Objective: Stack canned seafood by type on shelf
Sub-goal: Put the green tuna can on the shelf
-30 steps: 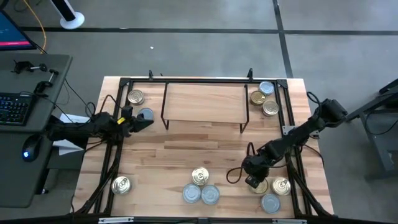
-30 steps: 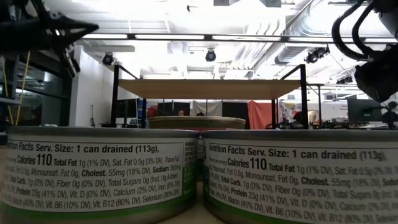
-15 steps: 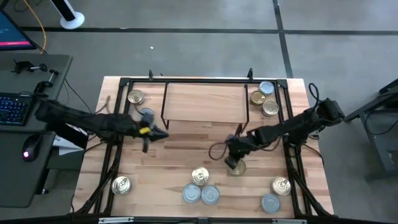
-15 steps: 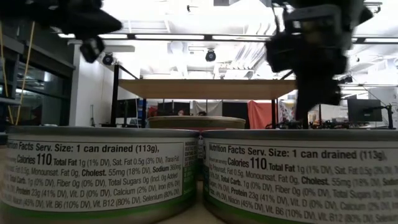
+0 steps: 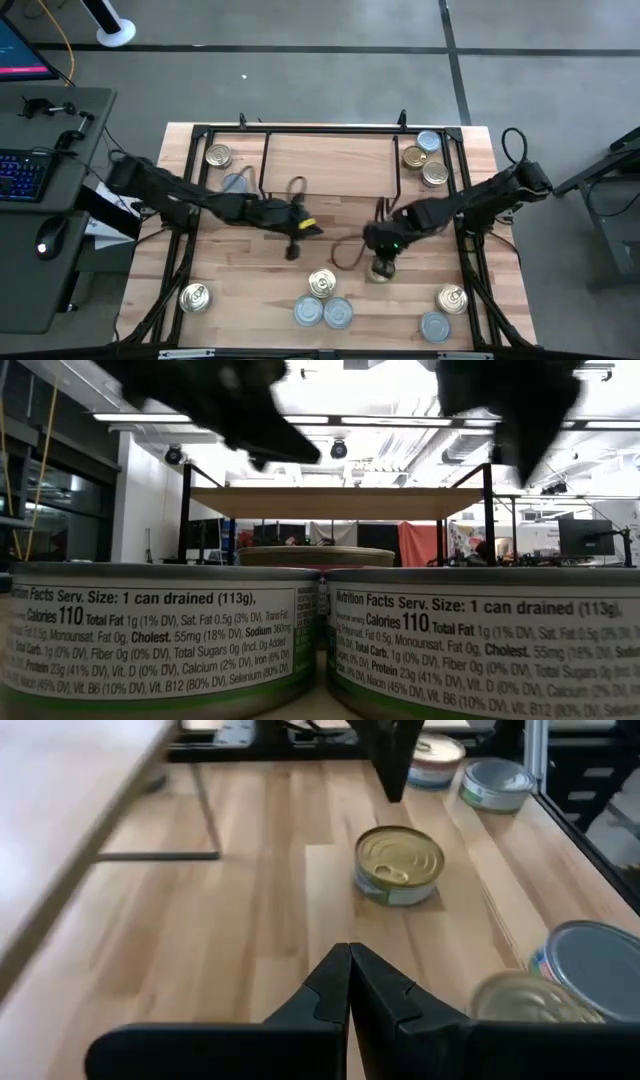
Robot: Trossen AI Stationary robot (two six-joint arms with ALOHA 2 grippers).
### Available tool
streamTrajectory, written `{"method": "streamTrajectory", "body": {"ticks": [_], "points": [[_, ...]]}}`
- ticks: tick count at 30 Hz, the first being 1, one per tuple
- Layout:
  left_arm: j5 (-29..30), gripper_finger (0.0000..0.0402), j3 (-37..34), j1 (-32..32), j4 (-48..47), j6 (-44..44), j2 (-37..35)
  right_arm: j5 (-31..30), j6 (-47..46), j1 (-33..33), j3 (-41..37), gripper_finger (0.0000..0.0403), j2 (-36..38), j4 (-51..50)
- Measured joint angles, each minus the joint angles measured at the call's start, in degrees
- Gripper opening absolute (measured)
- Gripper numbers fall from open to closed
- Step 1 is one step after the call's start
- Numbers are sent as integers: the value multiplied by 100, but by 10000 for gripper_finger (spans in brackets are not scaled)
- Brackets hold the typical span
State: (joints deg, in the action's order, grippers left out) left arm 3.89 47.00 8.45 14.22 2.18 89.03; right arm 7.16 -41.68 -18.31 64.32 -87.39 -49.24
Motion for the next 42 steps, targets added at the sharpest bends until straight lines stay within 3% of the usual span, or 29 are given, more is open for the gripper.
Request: {"method": "streamTrajectory", "body": {"ticks": [11, 21, 32, 38, 42], "points": [[-566, 1, 2194, 26, 35, -513, 2427, 361, -2089, -1395, -1009, 0, -2, 217], [-860, 1, 3240, 161, 122, -692, 3713, -111, -2734, -1691, -1904, 0, -2, 1247], [-723, 0, 3351, 171, 116, -631, 3918, -936, -2376, -1313, -1988, 0, 0, 1854], [-724, 0, 3362, 103, -727, -122, 3775, -1165, -1931, -984, -1992, 0, 0, 2259], [-768, 0, 3357, 87, -1288, -317, 3578, -1293, -1541, -746, -1992, 0, 0, 2425]]}}
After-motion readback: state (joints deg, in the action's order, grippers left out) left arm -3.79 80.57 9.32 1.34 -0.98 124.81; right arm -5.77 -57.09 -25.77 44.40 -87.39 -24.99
